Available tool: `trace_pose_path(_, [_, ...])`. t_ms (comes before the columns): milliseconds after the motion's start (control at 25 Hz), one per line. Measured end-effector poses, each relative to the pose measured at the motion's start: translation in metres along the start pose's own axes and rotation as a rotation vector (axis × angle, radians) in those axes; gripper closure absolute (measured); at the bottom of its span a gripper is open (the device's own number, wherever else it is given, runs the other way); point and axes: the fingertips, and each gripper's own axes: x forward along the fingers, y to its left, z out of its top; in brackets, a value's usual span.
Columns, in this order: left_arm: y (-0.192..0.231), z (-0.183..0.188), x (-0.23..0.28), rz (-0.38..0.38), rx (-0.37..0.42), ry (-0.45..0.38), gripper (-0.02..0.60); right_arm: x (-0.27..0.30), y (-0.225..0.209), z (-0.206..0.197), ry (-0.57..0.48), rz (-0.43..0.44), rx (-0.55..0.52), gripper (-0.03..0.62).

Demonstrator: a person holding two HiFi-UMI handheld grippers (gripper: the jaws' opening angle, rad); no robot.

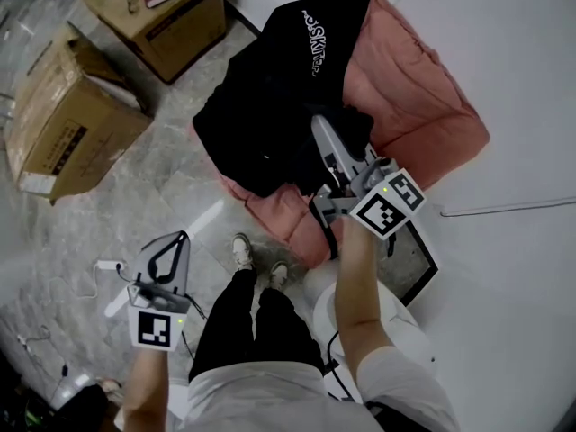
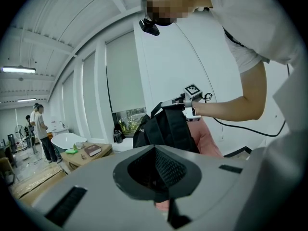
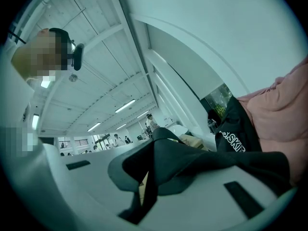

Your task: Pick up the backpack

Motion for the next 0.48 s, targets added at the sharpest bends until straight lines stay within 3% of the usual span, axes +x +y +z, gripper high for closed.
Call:
trace_pose_path(80, [0.005,0.011,-0.005,-0.002,0.055,-0.006,0.565,-0.002,0.013,0.014,-0.013,0.005,-0.029,0.563])
trace_pose_path(240, [0.021,0.034,-0.012,0.061,0.011,-0.044,0.566,0.005,0.044,0.038,-0.013,0.046,-0.107,0.563])
trace_pose_path(400, [0.029,0.065,-0.027,0.067,0.066,-0.065,0.566,0.004,0.069,0.06,-0.006,0.05,-0.097,0.563])
trace_pose_path(480, [0.038,0.081,-0.036,0.087,0.052,-0.091,0.566,0.003,0.085,0.07,-0.006,0.058,-0.093,0.563])
